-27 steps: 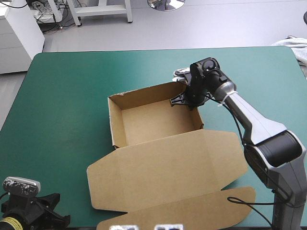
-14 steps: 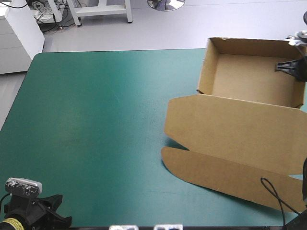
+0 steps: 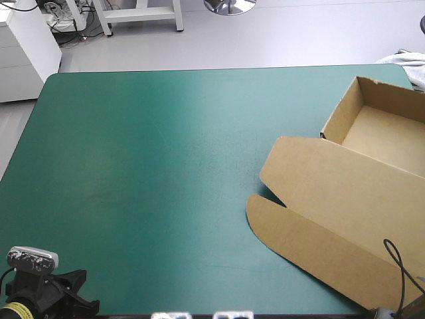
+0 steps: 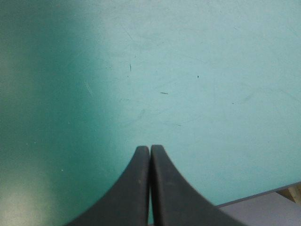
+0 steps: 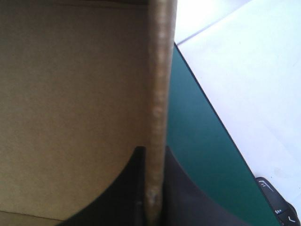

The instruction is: Fold the box

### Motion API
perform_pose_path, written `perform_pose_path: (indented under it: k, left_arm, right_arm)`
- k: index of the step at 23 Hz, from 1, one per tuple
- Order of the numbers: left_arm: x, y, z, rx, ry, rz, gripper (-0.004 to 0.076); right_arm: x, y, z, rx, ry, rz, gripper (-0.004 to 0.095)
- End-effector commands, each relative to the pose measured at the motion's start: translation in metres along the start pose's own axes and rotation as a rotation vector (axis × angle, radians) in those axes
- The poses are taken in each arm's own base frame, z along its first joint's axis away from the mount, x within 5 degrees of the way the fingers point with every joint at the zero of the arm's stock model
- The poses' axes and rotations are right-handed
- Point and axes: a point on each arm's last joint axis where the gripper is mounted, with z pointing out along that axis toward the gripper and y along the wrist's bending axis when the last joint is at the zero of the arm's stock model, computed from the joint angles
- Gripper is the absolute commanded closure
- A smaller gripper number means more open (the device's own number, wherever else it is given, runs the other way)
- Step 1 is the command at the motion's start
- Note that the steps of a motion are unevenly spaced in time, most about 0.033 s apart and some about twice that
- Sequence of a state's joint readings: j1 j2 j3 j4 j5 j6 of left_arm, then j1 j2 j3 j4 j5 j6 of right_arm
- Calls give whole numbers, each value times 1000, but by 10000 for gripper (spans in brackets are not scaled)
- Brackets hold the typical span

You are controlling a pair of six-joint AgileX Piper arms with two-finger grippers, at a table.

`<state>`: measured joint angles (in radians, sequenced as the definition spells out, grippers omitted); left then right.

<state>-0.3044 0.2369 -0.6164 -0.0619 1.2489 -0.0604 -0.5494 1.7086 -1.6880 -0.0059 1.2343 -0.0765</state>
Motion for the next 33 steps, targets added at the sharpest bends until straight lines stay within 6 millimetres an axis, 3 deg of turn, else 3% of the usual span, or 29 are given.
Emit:
perform_pose_path:
  k: [1,7,12,15,23,26,33]
  left_arm:
    - [-6,-2,-4,16,-20,-11,734]
    - [-7,-2,-4,16,-22,-11,734]
    - [-7,-2,-4,16,-22,-11,734]
    - [-6,-2,-4,16,-20,-11,734]
    - [-6,-2,-4,14,-19,-10,734]
    - [-6,1,-4,-9,-23,2,734]
    - [-4,2,-9,-25,-87,38,734]
  right_arm:
    - [1,-3,-8,15,-81,-11,925]
    - [2,-4,12,30,-26,-76,894]
    - [6,-5,24,46,58,-104,529]
    - [6,-5,19,48,42,-107,476]
    - [18,-5,-47,70,-124,-102,481]
    - [37,10,-97,-65,-252,-61,511]
    - [80,32,-172,-260,-473,-50,578]
